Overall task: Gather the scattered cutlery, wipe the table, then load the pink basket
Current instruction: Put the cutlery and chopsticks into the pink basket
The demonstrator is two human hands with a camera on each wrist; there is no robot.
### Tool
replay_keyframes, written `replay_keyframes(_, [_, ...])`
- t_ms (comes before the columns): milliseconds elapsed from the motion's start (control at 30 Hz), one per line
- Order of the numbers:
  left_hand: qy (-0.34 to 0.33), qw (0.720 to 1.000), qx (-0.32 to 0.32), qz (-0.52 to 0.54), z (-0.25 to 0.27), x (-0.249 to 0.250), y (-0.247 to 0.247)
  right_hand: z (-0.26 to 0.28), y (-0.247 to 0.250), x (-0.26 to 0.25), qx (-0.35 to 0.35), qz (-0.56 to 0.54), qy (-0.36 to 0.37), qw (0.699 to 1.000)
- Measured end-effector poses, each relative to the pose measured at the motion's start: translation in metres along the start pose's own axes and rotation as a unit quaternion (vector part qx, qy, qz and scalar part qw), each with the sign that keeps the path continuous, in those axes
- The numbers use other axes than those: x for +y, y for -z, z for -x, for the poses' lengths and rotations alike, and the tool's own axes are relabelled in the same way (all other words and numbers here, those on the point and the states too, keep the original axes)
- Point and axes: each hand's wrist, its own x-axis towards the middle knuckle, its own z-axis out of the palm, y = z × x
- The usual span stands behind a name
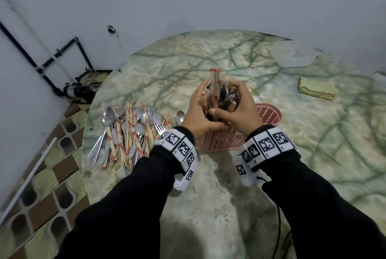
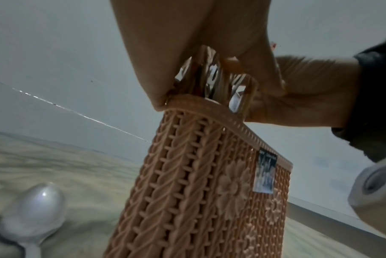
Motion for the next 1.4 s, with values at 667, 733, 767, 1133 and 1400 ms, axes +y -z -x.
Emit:
replay_keyframes(667, [0.173, 0.972, 0.117, -0.105, 0.077, -0.022, 0.067, 0.093, -0.033, 0.004, 0.124, 0.274, -0.050, 0.952])
replay_keyframes(733, [0.191, 0.964, 0.153, -0.104, 0.092, -0.029, 0.081, 0.112, -0.051, 0.007, 0.145, 0.253, -0.007, 0.957])
replay_keyframes(767, [0.196, 0.960, 0.171, -0.106, 0.099, -0.032, 0.088, 0.119, -0.059, 0.009, 0.133, 0.248, 0.012, 0.960])
replay_keyframes(1133, [0.205, 0.931, 0.276, -0.122, 0.121, -0.054, 0.132, 0.081, -0.137, 0.037, -0.083, 0.268, -0.122, 0.952])
replay_keyframes(1400, [0.211, 0.927, 0.261, -0.166, 0.107, -0.063, 0.142, 0.029, -0.153, 0.050, -0.092, 0.348, -0.156, 0.920])
